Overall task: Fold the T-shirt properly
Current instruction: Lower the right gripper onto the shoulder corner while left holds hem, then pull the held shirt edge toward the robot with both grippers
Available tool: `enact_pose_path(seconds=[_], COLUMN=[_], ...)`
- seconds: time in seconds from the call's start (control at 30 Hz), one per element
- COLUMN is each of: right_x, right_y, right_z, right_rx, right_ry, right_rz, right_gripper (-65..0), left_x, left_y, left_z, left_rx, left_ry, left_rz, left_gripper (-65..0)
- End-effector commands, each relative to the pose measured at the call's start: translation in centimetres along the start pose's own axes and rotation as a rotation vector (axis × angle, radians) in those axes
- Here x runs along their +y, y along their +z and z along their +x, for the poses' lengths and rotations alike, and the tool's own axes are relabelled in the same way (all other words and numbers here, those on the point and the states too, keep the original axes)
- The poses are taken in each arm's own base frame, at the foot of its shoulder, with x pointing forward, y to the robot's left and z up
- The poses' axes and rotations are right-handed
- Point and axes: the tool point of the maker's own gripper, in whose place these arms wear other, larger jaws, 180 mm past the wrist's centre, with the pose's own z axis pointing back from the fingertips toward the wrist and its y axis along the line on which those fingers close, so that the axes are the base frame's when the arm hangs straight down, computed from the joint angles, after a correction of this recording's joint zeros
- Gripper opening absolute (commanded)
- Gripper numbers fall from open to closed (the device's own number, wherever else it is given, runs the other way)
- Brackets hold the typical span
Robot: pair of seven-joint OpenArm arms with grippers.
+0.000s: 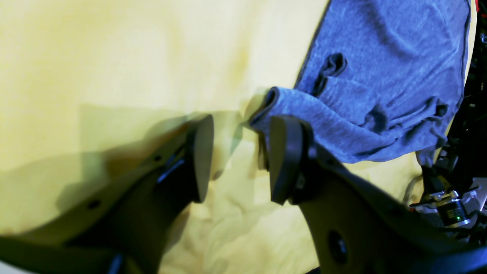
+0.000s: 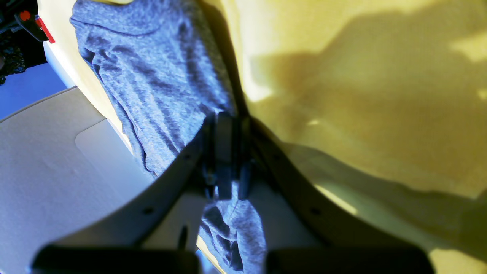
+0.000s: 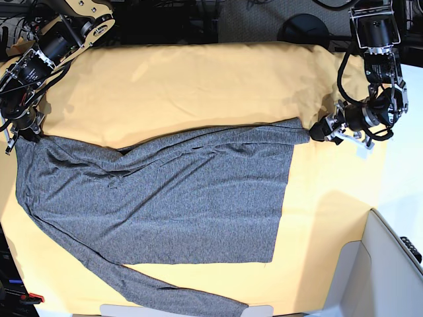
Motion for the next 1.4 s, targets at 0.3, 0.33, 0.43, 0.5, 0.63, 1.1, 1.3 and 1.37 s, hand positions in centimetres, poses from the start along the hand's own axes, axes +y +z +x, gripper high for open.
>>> enact_pose_path(seconds=[0.3,0.33,0.43,0.5,0.63,1.1,1.3,1.37], right_x=[-0.6,-0.7,-0.7,-0.9,-1.0,-2.5,-4.1,-4.2], right_y=[0.3,0.4,0.4,0.4,0.4,0.9,1.9,2.4], right_z=[1.1,1.1,1.1,1.1,1.2,0.9,1.8,2.3], right_rx=[-0.035,-0.036,-0.036,-0.037,-0.039,0.009,0.009,0.000], right_ry=[0.010,0.010,0.010,0.011,0.012,0.020,0.026,0.038], right_rz=[-0.029,-0.030,-0.030,-0.033,-0.036,-0.063,-0.080,-0.075], right_gripper=[-65.0,-65.0,-65.0,-65.0,-65.0,-65.0,-65.0,-65.0], left_x=[-3.9,-4.2,-5.5,-6.2,-6.6,-5.9,-5.3,-4.6], left_y=[-3.4,-3.7,-4.3,-4.4,-4.6,-2.8,-0.3,0.5], left_z=[-3.7,-4.1,-4.3,-3.9,-3.9,-3.0,-3.4,-3.5], left_rx=[0.103,0.111,0.120,0.112,0.112,0.109,0.067,0.056], left_ry=[-0.025,-0.025,-0.028,-0.032,-0.032,-0.076,-0.140,-0.125], left_rz=[-0.074,-0.080,-0.108,-0.123,-0.132,-0.106,-0.081,-0.072], left_gripper=[-40.5,-40.6,-40.6,-40.6,-41.6,-64.7,-64.7,-64.7])
